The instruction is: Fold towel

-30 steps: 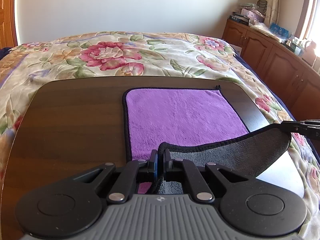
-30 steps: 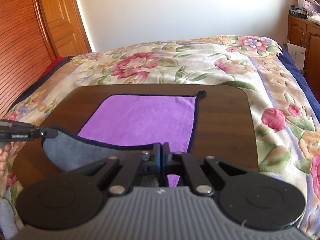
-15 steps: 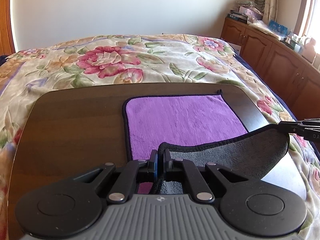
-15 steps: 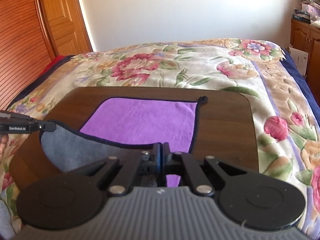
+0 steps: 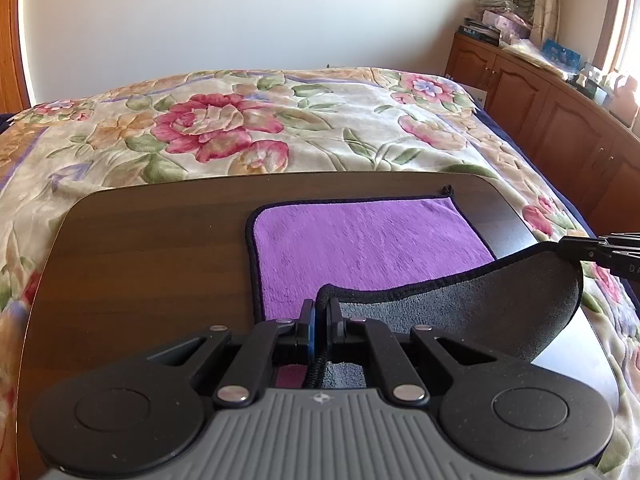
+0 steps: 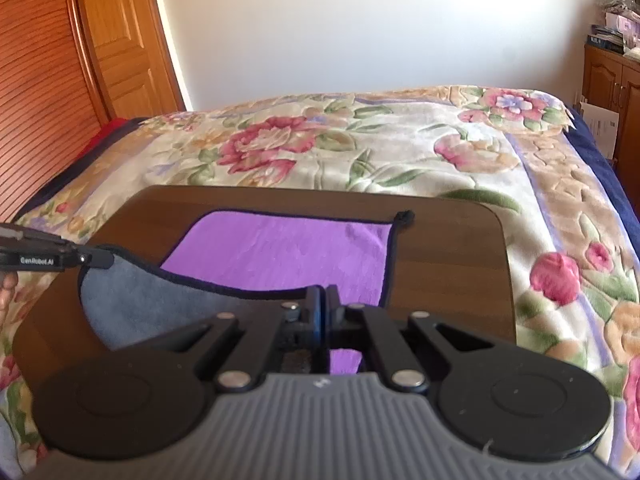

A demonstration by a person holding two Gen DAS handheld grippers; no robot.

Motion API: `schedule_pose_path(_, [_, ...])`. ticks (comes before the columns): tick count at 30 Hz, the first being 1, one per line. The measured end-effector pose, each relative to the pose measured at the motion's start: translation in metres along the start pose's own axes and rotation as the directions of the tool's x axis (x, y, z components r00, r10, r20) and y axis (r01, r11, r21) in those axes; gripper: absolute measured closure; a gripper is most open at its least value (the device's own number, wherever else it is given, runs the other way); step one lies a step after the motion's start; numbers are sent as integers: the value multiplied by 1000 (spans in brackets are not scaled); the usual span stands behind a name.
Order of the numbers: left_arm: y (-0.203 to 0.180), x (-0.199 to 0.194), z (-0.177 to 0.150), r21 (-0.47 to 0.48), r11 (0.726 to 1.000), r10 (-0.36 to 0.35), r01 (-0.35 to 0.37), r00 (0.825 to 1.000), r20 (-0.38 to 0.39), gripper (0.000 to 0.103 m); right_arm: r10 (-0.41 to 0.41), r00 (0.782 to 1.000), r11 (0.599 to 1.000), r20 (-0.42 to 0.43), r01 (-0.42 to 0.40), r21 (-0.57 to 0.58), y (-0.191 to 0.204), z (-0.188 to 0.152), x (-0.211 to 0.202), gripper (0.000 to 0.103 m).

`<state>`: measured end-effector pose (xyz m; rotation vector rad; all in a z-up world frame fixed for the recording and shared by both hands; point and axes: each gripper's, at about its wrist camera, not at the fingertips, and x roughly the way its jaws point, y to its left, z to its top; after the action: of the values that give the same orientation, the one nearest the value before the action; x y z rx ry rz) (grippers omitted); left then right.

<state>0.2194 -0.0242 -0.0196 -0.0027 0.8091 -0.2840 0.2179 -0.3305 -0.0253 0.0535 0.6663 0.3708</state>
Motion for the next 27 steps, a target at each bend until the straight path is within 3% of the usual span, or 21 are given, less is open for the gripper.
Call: schedule_pose_path(27, [15,36,30,-15,1000,7,-7,1000,15,101,18,999,999,38,-17,-36,-8,22,32,100])
